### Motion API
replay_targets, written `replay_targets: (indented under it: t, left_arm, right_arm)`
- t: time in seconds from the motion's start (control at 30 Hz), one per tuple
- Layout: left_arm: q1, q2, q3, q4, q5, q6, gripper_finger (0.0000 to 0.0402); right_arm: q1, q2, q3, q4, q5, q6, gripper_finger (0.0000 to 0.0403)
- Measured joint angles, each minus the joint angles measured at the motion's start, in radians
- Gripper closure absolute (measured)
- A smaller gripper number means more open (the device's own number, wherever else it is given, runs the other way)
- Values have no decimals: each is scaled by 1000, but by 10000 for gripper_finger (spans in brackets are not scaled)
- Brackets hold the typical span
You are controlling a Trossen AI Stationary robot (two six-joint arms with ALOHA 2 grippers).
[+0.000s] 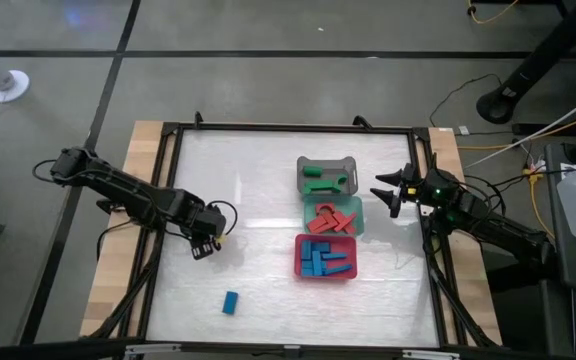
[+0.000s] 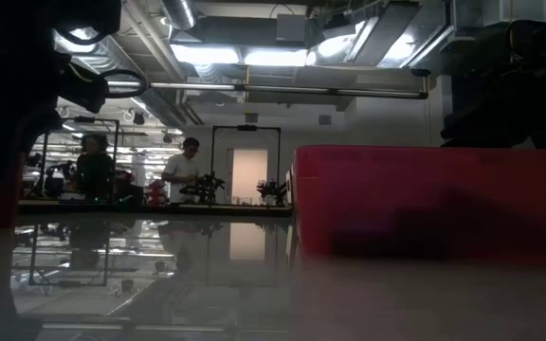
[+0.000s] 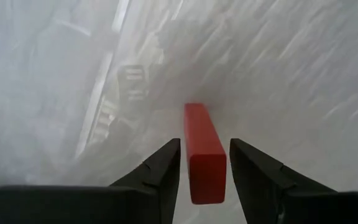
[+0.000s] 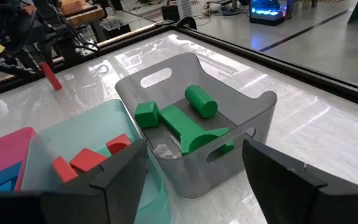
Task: Sort blocks
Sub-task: Put the red block into the green bin
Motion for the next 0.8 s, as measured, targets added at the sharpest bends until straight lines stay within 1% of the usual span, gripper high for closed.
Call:
replay_targets:
  t: [0.17, 0.23, 0.37, 0.47, 0.6, 0.7, 0.8]
  left_arm:
    - [0, 0, 0, -2, -6, 0, 279]
    - [0, 0, 0, -1, -6, -1, 298]
    - [0, -1, 2, 9, -5, -37, 363]
    - [11, 0, 14, 40, -2, -109, 363]
    - [39, 0, 54, 202, -8, -130, 363]
    - [69, 0, 78, 398, -36, -106, 363]
    - [103, 0, 85, 624, -87, -69, 363]
  right_arm:
    - [0, 0, 0, 0, 0, 0, 139]
    - [0, 0, 0, 0, 0, 0, 139]
    - [0, 0, 0, 0, 0, 0, 139]
    - [0, 0, 0, 0, 0, 0, 139]
    - [0, 0, 0, 0, 0, 0, 139]
    - [0, 0, 0, 0, 0, 0, 139]
    - [0, 0, 0, 0, 0, 0, 139]
